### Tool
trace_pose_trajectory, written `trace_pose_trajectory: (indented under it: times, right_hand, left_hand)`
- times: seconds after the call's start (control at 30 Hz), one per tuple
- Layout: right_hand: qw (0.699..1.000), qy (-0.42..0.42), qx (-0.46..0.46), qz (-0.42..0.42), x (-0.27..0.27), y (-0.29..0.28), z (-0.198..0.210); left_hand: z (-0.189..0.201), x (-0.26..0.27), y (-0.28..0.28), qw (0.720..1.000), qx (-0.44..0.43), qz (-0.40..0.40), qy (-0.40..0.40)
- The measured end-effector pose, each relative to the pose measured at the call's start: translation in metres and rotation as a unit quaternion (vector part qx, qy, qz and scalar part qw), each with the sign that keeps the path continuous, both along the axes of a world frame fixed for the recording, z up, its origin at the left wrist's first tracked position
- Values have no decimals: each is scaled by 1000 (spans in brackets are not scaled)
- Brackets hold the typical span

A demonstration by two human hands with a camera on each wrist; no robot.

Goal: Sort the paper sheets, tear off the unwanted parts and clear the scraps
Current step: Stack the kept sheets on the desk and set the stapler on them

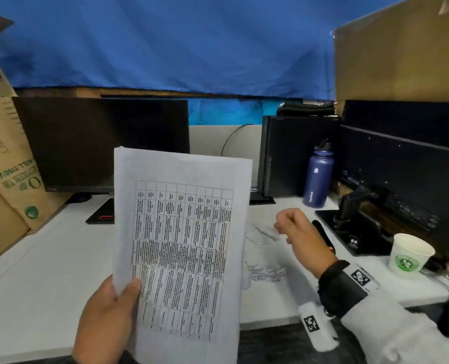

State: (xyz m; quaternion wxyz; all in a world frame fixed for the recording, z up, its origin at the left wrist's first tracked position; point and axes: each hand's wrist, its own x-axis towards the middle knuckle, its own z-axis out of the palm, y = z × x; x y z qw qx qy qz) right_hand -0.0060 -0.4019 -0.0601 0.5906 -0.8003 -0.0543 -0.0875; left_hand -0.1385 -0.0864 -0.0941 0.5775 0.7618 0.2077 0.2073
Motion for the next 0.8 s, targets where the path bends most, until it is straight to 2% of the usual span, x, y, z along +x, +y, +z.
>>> trace_pose_trajectory:
  times: [0.03,0.07,0.13,0.17,0.2,0.23,0.27,0.37,0.43,0.47,0.53,0.63,0.7,0.73,0.77,0.8]
  right_hand:
    - [995,11,-87,-49,18,-21,-7]
    - [974,42,-202,-89,35,-41,-14]
    - [885,142,-425,-128,61,-76,-28]
    - [847,178,-486,-123,69,-88,-34]
    - [829,197,-514,-101,74,-95,-38]
    - [829,208,-514,-67,78,-99,-41]
    - [833,208,-511,-38,81,-99,-44]
    - [818,178,-545,-33,89,-91,-50]
    - [813,157,-558,-55,93,-84,-52]
    - [819,159,-548,-62,96,-84,-56]
    - [834,163,-522,-67,99,-85,-59]
    - [863,145,-472,-111,101,-89,-57]
    - [927,138,-317,-145,93,-88,-47]
    - [963,133,-186,-145,80,-82,-37]
    - [984,124,-25,-129,66,-76,-27]
    - [979,123,130,-97,52,-69,-21]
  left_hand:
    - [-1,-4,10,1000,17,5,19]
    - [2,-12,14,999,7,-15,31]
    - [-18,-11,38,995,-36,-26,85]
    - [-47,-11,59,992,-50,-30,114]
    - [-77,-11,73,990,-15,3,140]
    - [-92,-12,91,987,10,6,157]
    - [-94,-17,85,991,17,20,130]
    - [-43,-23,44,986,85,37,141]
    - [-28,-29,32,991,51,19,119]
    - [-26,-30,32,994,8,12,110]
    - [-27,-30,35,995,-20,10,96]
    - [-21,-35,35,995,-19,-7,101]
    - [-24,-36,39,994,-12,-30,103]
    - [-25,-37,41,994,-17,-45,100]
    - [-22,-39,39,994,-8,-42,98]
    - [-26,-38,42,995,-2,-44,89]
